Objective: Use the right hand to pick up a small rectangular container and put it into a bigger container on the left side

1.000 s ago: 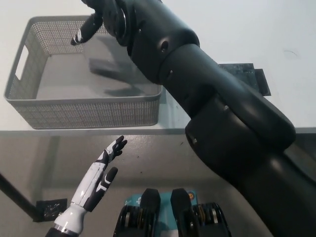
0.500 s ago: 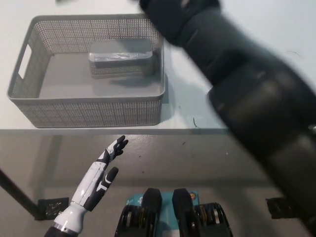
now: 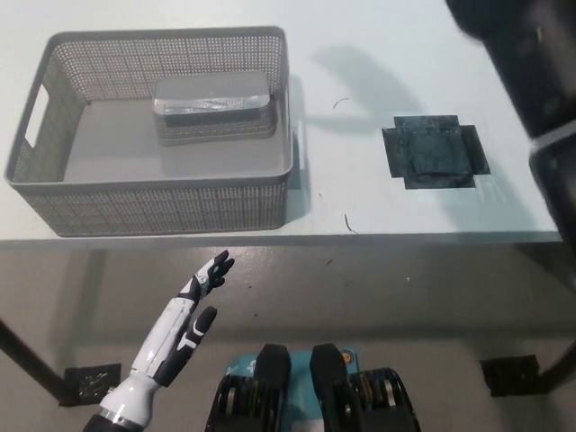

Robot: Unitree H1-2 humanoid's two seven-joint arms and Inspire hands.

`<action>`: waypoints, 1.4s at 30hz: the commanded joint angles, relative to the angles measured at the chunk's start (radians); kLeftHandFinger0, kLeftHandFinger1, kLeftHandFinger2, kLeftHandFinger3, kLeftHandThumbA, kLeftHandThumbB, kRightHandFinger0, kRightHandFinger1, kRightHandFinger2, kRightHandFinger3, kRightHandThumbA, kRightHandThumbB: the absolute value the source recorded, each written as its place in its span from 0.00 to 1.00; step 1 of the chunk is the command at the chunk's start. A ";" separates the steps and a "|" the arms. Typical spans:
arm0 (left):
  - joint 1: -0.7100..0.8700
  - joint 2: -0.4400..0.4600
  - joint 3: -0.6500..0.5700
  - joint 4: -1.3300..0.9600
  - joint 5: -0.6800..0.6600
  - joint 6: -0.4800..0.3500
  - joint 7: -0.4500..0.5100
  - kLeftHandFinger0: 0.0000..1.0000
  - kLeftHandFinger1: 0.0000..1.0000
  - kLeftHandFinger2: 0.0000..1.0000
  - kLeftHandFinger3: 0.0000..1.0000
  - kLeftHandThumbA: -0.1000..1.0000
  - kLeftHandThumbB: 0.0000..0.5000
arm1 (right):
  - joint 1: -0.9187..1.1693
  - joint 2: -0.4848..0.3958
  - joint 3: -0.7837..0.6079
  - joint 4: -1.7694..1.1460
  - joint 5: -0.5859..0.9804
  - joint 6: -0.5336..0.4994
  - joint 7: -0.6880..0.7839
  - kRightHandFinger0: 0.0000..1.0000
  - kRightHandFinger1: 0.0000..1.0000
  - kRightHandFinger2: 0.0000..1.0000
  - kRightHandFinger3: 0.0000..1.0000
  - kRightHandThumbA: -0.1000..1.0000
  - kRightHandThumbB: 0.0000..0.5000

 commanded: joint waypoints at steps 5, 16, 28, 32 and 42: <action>-0.019 -0.011 0.025 -0.040 -0.049 -0.035 0.019 1.00 1.00 1.00 1.00 1.00 0.71 | 0.867 -0.083 -0.255 -1.597 0.350 0.052 -0.092 1.00 1.00 1.00 1.00 1.00 0.51; 0.032 -0.023 0.010 -0.060 -0.068 -0.045 0.009 1.00 1.00 1.00 1.00 1.00 0.71 | 1.462 0.150 0.070 -1.734 0.128 -0.267 -0.223 1.00 1.00 1.00 1.00 1.00 0.75; 0.024 -0.020 0.009 -0.053 -0.061 -0.029 0.005 1.00 1.00 1.00 1.00 1.00 0.74 | 1.568 0.176 -0.003 -1.408 0.056 -0.416 -0.387 1.00 1.00 1.00 1.00 1.00 0.14; 0.018 -0.018 0.012 -0.040 -0.052 -0.049 0.011 1.00 1.00 1.00 1.00 1.00 0.73 | 1.574 0.174 -0.024 -1.269 0.203 -0.416 -0.347 1.00 1.00 1.00 1.00 1.00 0.16; 0.009 -0.017 0.018 0.013 -0.039 -0.080 0.025 1.00 1.00 1.00 1.00 1.00 0.70 | 1.495 0.235 -0.173 -0.855 0.432 -0.318 -0.220 1.00 1.00 1.00 1.00 1.00 0.00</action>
